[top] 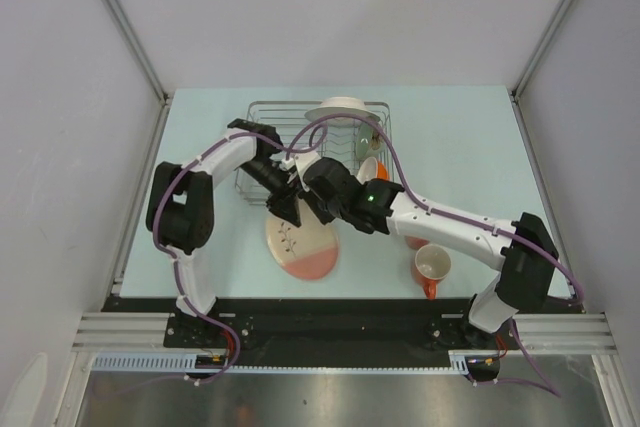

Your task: Load the mixed dishes into the dish rack

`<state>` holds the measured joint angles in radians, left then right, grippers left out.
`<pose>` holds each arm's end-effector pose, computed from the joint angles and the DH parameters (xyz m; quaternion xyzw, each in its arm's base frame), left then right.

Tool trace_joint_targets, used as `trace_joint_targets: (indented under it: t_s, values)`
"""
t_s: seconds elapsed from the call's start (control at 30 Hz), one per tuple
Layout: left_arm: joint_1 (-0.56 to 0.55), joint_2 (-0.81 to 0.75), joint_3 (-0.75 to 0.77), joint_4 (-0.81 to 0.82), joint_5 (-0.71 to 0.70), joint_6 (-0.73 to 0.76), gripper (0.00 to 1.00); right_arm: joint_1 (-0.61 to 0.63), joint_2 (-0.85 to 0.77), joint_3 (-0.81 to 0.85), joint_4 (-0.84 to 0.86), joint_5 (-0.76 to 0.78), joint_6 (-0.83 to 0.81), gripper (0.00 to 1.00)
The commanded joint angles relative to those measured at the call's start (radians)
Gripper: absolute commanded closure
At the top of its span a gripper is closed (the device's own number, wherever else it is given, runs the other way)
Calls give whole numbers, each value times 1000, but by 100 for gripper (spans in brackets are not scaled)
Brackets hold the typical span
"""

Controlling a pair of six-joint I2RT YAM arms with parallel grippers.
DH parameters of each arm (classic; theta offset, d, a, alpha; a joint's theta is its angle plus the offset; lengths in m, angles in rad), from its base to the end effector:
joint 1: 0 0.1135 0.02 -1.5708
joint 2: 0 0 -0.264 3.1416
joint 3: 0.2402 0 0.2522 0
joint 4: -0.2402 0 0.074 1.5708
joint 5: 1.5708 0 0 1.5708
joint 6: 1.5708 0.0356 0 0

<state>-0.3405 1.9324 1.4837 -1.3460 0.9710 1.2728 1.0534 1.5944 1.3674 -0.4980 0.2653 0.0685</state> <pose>0.3100 -0.1410 0.2165 0.5985 0.6458 -0.4587 0.1202 0.1859 0.3078 0.3089 -0.3795 0.8222 0.1143 0.4086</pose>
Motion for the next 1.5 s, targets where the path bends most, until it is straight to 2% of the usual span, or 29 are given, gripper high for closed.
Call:
trace_joint_targets:
  t_s: [0.0, 0.03, 0.07, 0.17, 0.23, 0.33, 0.37, 0.4, 0.47, 0.5, 0.53, 0.6, 0.7, 0.77, 0.9, 1.1, 1.17, 1.23, 1.27, 1.3, 1.37, 1.47]
  values:
    - [-23, 17, 26, -119, 3, 17, 62, -6, -13, 111, 104, 45, -42, 100]
    - [-23, 13, 24, -119, 0, 16, 69, -6, -13, 114, 105, 45, -44, 100]
    - [-25, 13, 24, -119, -14, 14, 81, -7, -13, 113, 105, 51, -44, 100]
    - [-20, -3, 20, -119, -44, 5, 96, -12, -16, 105, 105, 60, -42, 100]
    - [-14, -19, 18, -120, -63, -1, 100, -9, -25, 87, 107, 69, -38, 100]
    - [-2, -42, 24, -122, -94, -22, 100, -7, -54, 62, 105, 89, -27, 100]
    - [6, -61, 35, -122, -101, -29, 100, -7, -63, 55, 102, 104, -24, 97]
    - [9, -73, 44, -120, -110, -36, 100, -4, -76, 49, 101, 113, -21, 83]
    - [23, -108, 82, -122, -123, -67, 100, 3, -125, 19, 93, 146, -12, 65]
    - [24, -122, 99, -120, -133, -75, 100, 5, -146, 12, 87, 156, -7, 46]
    - [26, -134, 115, -119, -143, -99, 100, 8, -168, 0, 81, 170, -1, 35]
    - [29, -164, 179, -120, -158, -137, 100, 22, -240, -40, 70, 218, 8, 17]
    - [37, -211, 251, -120, -169, -170, 100, 25, -336, -79, 44, 259, 50, 4]
    - [40, -220, 318, -120, -166, -219, 100, 26, -410, -99, 27, 297, 86, 1]
    - [38, -236, 446, -111, -146, -344, 100, 30, -540, -166, 3, 370, 140, 0]
    - [12, -243, 638, 20, -230, -568, 100, 26, -656, -232, -51, 428, 200, 0]
    - [-20, -263, 629, 138, -328, -645, 100, 26, -679, -255, -71, 449, 228, 0]
    - [-47, -277, 612, 201, -360, -667, 100, 25, -706, -283, -68, 462, 246, 0]
    - [-58, -297, 580, 285, -380, -681, 100, 25, -715, -290, -67, 466, 249, 0]
    - [-69, -306, 563, 327, -437, -697, 100, 23, -721, -300, -66, 472, 255, 0]
    - [-115, -329, 512, 430, -494, -672, 100, 14, -735, -320, -73, 486, 267, 0]
    - [-192, -316, 494, 490, -621, -609, 100, -1, -760, -349, -86, 511, 298, 0]
